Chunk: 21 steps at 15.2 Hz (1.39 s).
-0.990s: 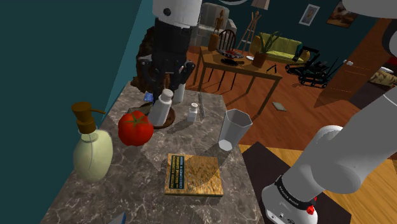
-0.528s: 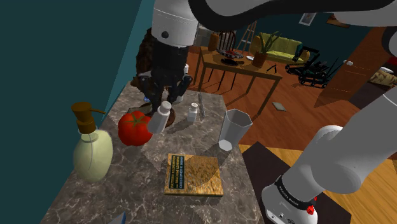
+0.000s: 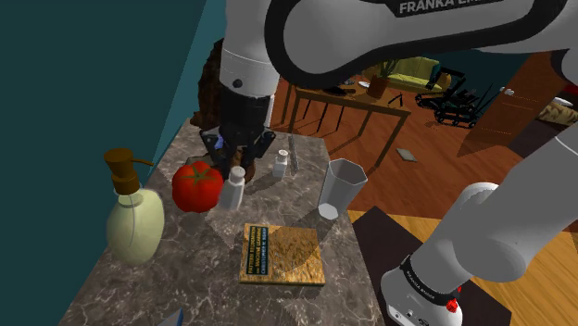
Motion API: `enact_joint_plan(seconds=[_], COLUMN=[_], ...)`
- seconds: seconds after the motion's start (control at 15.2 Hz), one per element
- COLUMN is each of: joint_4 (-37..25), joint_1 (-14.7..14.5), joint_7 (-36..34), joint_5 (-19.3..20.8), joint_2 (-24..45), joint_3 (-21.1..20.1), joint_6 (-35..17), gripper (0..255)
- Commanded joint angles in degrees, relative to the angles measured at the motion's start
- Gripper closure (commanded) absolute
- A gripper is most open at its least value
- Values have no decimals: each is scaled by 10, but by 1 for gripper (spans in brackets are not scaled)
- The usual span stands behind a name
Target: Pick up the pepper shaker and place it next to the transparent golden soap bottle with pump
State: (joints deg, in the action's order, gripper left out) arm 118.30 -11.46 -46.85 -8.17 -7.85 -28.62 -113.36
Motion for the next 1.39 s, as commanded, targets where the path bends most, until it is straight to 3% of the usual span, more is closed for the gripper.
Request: enact_joint_plan(seconds=[0.0, 1.32], joint_4=[13, 105], joint_1=[0, -3], joint_7=[0, -14], joint_5=[1, 28], joint_2=[4, 70], joint_3=[-1, -12], joint_6=[-16, -168], gripper=[255, 255])
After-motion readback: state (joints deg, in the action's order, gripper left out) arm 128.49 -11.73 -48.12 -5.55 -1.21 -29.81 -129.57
